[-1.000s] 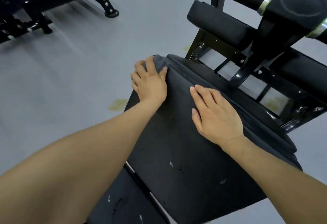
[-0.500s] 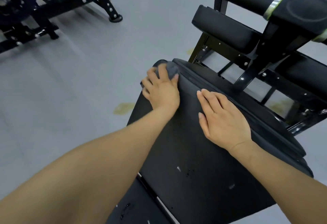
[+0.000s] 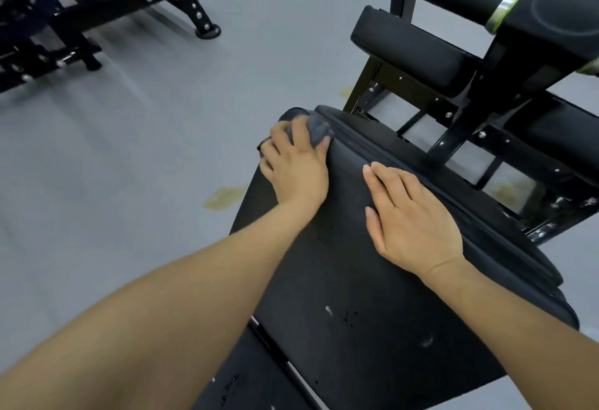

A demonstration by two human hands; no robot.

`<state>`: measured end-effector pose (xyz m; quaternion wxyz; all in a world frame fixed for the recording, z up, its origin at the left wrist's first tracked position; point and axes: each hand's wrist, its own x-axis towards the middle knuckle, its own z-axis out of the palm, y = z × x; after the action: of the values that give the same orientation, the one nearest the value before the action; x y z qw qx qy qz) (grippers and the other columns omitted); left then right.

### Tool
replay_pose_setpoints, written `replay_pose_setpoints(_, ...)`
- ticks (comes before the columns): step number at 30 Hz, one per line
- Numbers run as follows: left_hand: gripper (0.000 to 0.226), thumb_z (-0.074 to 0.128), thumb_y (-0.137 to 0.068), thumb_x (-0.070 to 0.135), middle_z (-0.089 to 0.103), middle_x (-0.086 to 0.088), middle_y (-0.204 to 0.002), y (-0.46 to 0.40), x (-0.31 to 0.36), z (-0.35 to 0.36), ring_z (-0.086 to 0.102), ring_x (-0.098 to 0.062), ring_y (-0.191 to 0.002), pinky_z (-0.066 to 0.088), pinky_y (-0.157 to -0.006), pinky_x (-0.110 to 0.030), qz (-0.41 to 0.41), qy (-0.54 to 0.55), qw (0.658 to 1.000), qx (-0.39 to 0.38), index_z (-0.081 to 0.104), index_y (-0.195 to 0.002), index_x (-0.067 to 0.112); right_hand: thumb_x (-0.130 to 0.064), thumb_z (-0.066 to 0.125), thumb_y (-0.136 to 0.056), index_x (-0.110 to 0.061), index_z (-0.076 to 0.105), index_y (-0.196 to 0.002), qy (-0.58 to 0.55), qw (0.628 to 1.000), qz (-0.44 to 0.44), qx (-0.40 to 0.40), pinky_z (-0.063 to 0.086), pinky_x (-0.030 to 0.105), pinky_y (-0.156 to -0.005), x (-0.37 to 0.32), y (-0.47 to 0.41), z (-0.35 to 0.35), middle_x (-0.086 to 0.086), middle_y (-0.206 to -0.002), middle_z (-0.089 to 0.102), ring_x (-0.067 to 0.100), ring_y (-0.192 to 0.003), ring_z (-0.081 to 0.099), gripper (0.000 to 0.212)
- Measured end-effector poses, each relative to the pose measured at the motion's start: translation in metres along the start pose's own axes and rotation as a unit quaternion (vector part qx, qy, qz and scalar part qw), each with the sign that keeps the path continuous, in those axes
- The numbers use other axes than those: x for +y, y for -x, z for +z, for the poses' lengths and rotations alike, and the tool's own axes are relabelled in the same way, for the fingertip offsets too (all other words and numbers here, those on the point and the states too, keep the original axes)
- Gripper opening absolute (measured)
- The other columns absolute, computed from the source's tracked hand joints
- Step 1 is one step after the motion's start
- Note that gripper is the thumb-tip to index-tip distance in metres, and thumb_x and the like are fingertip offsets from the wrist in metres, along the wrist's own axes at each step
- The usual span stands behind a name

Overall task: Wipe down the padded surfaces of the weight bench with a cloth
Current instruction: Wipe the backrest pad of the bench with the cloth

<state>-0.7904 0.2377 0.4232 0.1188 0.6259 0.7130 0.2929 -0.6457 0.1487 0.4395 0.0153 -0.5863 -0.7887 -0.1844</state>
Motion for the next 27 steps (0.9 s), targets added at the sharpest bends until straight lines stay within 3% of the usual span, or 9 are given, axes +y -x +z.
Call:
replay_pose_setpoints(4, 0.043, 0.042, -0.086, 0.048, 0.051, -0.011, -0.123, 0.068, -0.011, 0.006, 0.048, -0.033, -0.104, 0.045, -0.086, -0.051, 0.104, -0.019, 0.994, -0.008, 0.047, -0.121, 0.024, -0.029, 0.040, -0.091, 0.005, 0.043, -0.135, 0.008, 1.000, -0.002, 0.019, 0.028, 0.036, -0.105, -0.002, -0.002, 0.000, 0.020, -0.132, 0.051, 0.027, -0.118, 0.041, 0.055)
replay_pose_setpoints(8, 0.048, 0.039, -0.088, 0.052, 0.044, -0.010, -0.130, 0.029, -0.029, -0.002, 0.044, -0.033, -0.111, 0.036, -0.094, -0.048, 0.206, -0.072, 0.976, -0.015, 0.038, -0.129, 0.026, -0.030, 0.035, -0.093, 0.003, 0.038, -0.139, 0.011, 1.000, 0.001, 0.007, 0.032, 0.034, -0.105, -0.003, -0.002, 0.002, 0.019, -0.135, 0.048, 0.027, -0.119, 0.042, 0.057)
replay_pose_setpoints(11, 0.050, 0.039, -0.093, 0.050, 0.028, -0.005, -0.141, -0.008, -0.031, -0.009, 0.031, -0.028, -0.122, 0.025, -0.101, -0.039, 0.076, -0.030, 0.996, -0.034, 0.031, -0.138, 0.029, -0.031, 0.033, -0.094, 0.002, 0.036, -0.140, 0.015, 1.000, 0.006, 0.005, 0.036, 0.036, -0.104, -0.004, -0.002, 0.003, 0.017, -0.135, 0.047, 0.028, -0.118, 0.044, 0.057)
replay_pose_setpoints(15, 0.051, 0.041, -0.094, 0.047, 0.027, -0.006, -0.141, 0.004, -0.018, 0.001, 0.030, -0.029, -0.123, 0.026, -0.103, -0.043, -0.028, 0.001, 1.000, -0.006, 0.030, -0.140, 0.027, -0.031, 0.032, -0.094, 0.002, 0.035, -0.140, 0.017, 1.000, 0.004, -0.001, 0.034, 0.035, -0.104, -0.003, -0.001, 0.004, 0.018, -0.136, 0.046, 0.028, -0.118, 0.044, 0.057)
replay_pose_setpoints(21, 0.047, 0.037, -0.086, 0.050, 0.047, -0.012, -0.126, 0.079, -0.040, 0.010, 0.048, -0.035, -0.106, 0.042, -0.090, -0.050, 0.058, -0.016, 0.998, -0.008, 0.037, -0.125, 0.024, -0.031, 0.030, -0.094, 0.003, 0.033, -0.141, 0.021, 1.000, 0.005, -0.011, 0.032, 0.036, -0.105, -0.004, -0.001, 0.003, 0.020, -0.137, 0.045, 0.030, -0.120, 0.046, 0.058)
replay_pose_setpoints(23, 0.050, 0.035, -0.087, 0.052, 0.044, -0.011, -0.130, 0.056, -0.041, 0.008, 0.046, -0.035, -0.109, 0.037, -0.094, -0.048, 0.029, -0.029, 0.999, 0.014, 0.037, -0.129, 0.025, -0.031, 0.031, -0.094, 0.003, 0.034, -0.141, 0.023, 1.000, 0.003, -0.009, 0.032, 0.036, -0.105, -0.005, -0.002, 0.003, 0.020, -0.136, 0.046, 0.030, -0.119, 0.045, 0.058)
replay_pose_setpoints(27, 0.051, 0.038, -0.094, 0.048, 0.026, -0.005, -0.142, 0.013, -0.035, 0.002, 0.030, -0.029, -0.123, 0.022, -0.103, -0.040, -0.057, -0.006, 0.998, -0.015, 0.027, -0.140, 0.027, -0.031, 0.032, -0.094, 0.003, 0.035, -0.140, 0.029, 1.000, 0.001, -0.001, 0.035, 0.036, -0.105, -0.004, -0.002, 0.002, 0.019, -0.134, 0.048, 0.029, -0.118, 0.044, 0.058)
